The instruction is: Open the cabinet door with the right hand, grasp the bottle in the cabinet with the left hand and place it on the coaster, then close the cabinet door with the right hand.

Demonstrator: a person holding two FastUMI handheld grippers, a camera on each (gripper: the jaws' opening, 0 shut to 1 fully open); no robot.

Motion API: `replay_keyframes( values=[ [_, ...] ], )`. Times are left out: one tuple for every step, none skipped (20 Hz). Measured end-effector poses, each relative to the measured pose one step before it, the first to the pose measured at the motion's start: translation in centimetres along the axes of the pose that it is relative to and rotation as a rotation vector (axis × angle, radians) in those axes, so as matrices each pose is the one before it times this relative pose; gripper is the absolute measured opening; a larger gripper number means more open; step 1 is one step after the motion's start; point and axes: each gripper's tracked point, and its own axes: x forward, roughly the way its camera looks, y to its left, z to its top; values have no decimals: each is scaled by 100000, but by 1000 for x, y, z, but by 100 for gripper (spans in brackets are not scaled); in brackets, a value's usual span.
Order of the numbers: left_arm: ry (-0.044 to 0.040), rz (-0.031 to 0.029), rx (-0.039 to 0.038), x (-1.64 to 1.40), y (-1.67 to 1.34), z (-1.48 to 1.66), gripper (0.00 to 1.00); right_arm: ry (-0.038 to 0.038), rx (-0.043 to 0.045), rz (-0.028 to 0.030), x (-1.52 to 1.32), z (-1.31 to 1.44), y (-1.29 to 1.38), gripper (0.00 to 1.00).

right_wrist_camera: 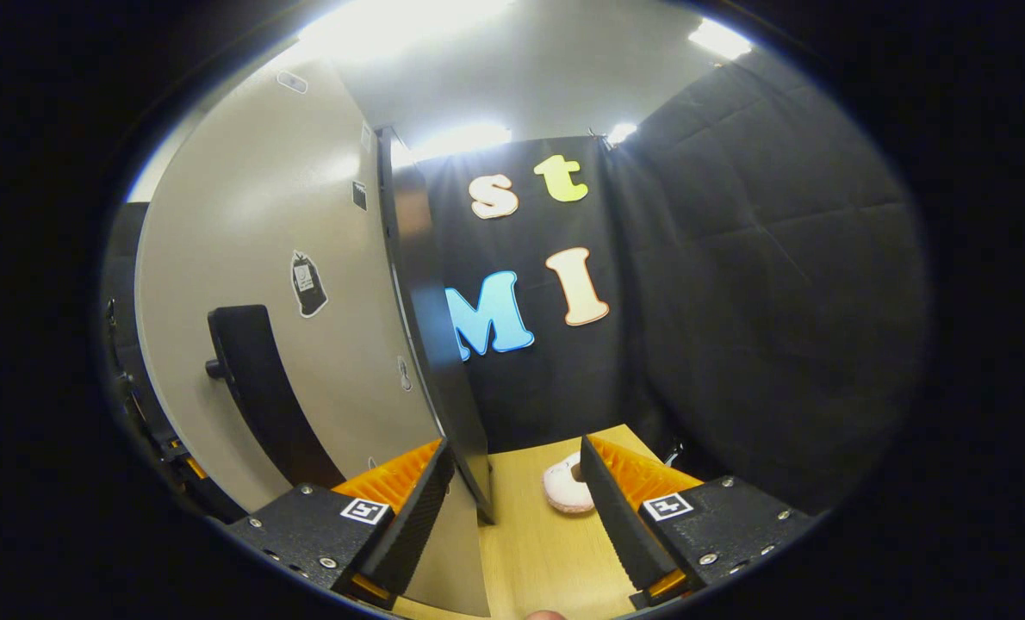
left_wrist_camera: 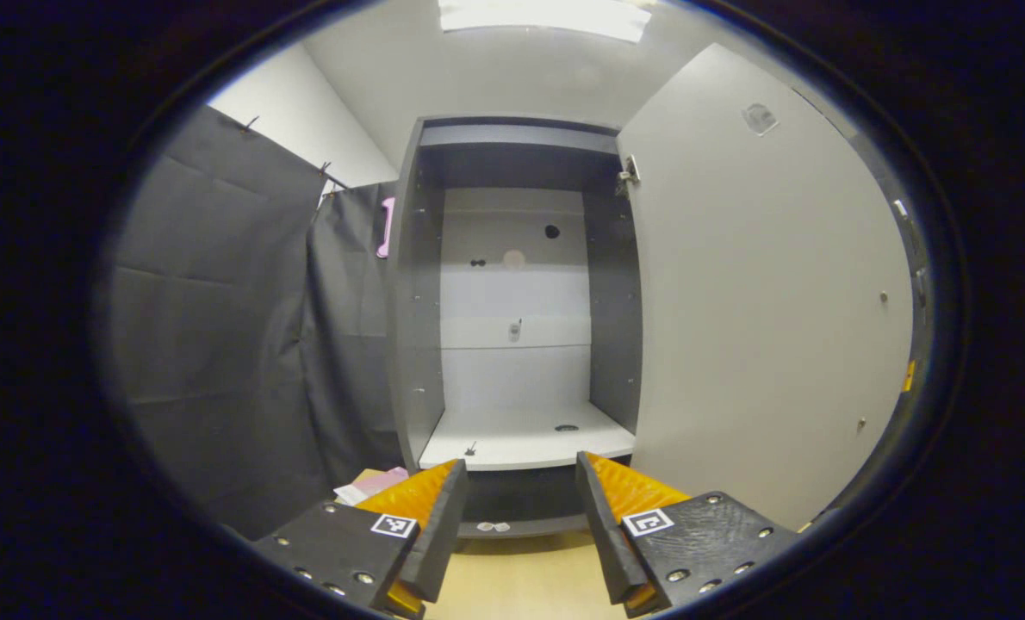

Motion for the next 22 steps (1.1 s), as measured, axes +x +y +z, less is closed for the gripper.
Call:
replay_keyframes(
  values=[
    [24,353,308,148,527,-31,71,-292,2335,-601,-44,-3,102,92],
    [807,467,948,-647,749,-55,71,-376,1402,-1473,-310,287,-73,91],
    [580,68,880,-79,362,-121,71,472,572,-1628,-71,-50,-104,91],
    [509,-862,478,214,-33,-214,77,145,246,-1030,-209,-123,97,91],
    [345,-647,379,108,-34,-62,71,-617,23,-348,-163,210,299,91],
    [86,-446,160,32,87,-25,71,-672,91,-59,-110,224,543,91],
    [-407,-312,-78,107,129,167,71,-74,-359,285,-7,3,520,91],
    [-655,-9,-262,29,72,87,71,123,-618,584,-181,-296,563,91],
    [-744,-897,-717,18,-103,224,65,237,-617,916,-39,-280,752,92],
    [-695,-917,-529,-44,-21,210,71,579,134,1270,-241,-164,938,93],
    [-392,-442,374,-99,190,65,78,479,822,1464,-10,-161,916,94],
    [-84,-280,896,21,237,-48,77,-98,1081,1716,-106,8,935,93],
    [119,-360,757,-18,150,-100,77,-305,865,1562,54,136,857,93],
    [177,-283,300,56,80,-151,77,-225,21,984,76,59,624,94],
    [212,-68,72,27,198,16,77,-404,-806,808,-140,130,494,94],
    [341,72,-242,117,194,-105,77,-276,-692,788,-83,119,397,94],
    [306,-45,-562,-55,172,-93,77,275,81,754,50,-199,444,94],
    [71,622,-532,74,330,-28,77,613,682,659,24,-157,284,94],
    [57,701,-352,-200,309,75,77,545,688,338,-26,-150,194,94],
    [154,542,-473,-48,144,-41,77,154,302,556,-64,29,227,94],
    [328,285,-458,-23,86,-95,77,168,-20,193,19,-119,163,94],
    [468,326,-130,142,257,-318,77,401,251,104,26,-96,109,94]
  ],
)
